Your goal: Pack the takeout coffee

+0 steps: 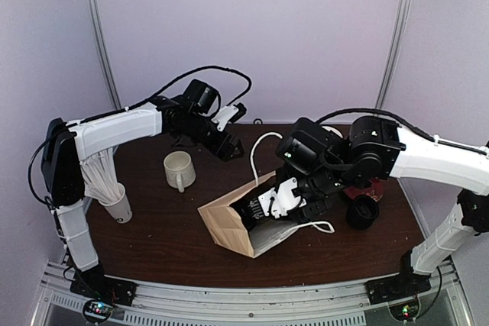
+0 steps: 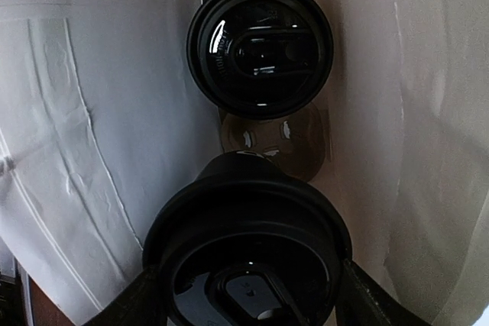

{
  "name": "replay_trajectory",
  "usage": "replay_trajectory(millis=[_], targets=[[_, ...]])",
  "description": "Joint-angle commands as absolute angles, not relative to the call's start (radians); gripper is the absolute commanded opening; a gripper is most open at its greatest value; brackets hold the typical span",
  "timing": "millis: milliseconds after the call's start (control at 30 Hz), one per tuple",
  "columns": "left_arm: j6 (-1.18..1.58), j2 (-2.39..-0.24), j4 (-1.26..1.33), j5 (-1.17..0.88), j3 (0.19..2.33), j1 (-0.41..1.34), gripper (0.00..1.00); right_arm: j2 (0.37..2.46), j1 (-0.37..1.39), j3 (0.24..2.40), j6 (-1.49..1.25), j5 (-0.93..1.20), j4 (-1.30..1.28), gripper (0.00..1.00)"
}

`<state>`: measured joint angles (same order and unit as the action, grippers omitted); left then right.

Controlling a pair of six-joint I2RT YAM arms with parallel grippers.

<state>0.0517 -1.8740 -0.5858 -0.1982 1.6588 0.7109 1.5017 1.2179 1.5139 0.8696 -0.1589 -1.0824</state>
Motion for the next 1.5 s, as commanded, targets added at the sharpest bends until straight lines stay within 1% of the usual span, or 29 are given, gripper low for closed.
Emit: replay_trajectory(millis=[0, 167, 300, 433, 500, 633, 767, 900, 1033, 1267, 1333, 1467], targets=[[0.067, -1.881, -0.583, -0.195, 1.694, 0.701, 0.82, 1.515, 1.22, 1.551, 0.807, -0.133, -1.047, 0.34], [0.054, -1.885, -0.595, -0.197, 1.72, 0.701, 0.81, 1.552, 1.246, 1.646, 0.747, 0.023, -1.108, 0.34], [0.039, -1.878, -0.603, -0.197, 1.724, 0.699, 0.81, 1.62, 1.32, 1.724, 0.748, 0.015, -1.148, 0.34], [0.038, -1.851, -0.586, -0.198, 1.687, 0.698, 0.81, 1.67, 1.35, 1.774, 0.744, 0.007, -1.185, 0.34], [0.04, -1.837, -0.576, -0.198, 1.668, 0.699, 0.81, 1.671, 1.35, 1.76, 0.745, 0.005, -1.188, 0.35], [0.04, -1.82, -0.568, -0.203, 1.646, 0.698, 0.81, 1.634, 1.35, 1.694, 0.754, -0.067, -1.172, 0.36], [0.04, -1.826, -0.562, -0.249, 1.637, 0.698, 0.81, 1.601, 1.348, 1.645, 0.767, -0.121, -1.183, 0.36], [0.049, -1.853, -0.554, -0.311, 1.638, 0.699, 0.79, 1.577, 1.349, 1.584, 0.783, -0.189, -1.167, 0.36], [0.06, -1.883, -0.555, -0.356, 1.644, 0.699, 0.75, 1.56, 1.348, 1.55, 0.782, -0.204, -1.137, 0.35], [0.043, -1.903, -0.625, -0.335, 1.669, 0.699, 0.74, 1.554, 1.314, 1.564, 0.787, -0.209, -1.097, 0.35], [0.041, -1.888, -0.661, -0.296, 1.683, 0.698, 0.74, 1.557, 1.298, 1.582, 0.786, -0.186, -1.104, 0.35], [0.067, -1.743, -0.711, -0.184, 1.676, 0.704, 0.74, 1.562, 1.287, 1.614, 0.767, -0.127, -1.121, 0.35]])
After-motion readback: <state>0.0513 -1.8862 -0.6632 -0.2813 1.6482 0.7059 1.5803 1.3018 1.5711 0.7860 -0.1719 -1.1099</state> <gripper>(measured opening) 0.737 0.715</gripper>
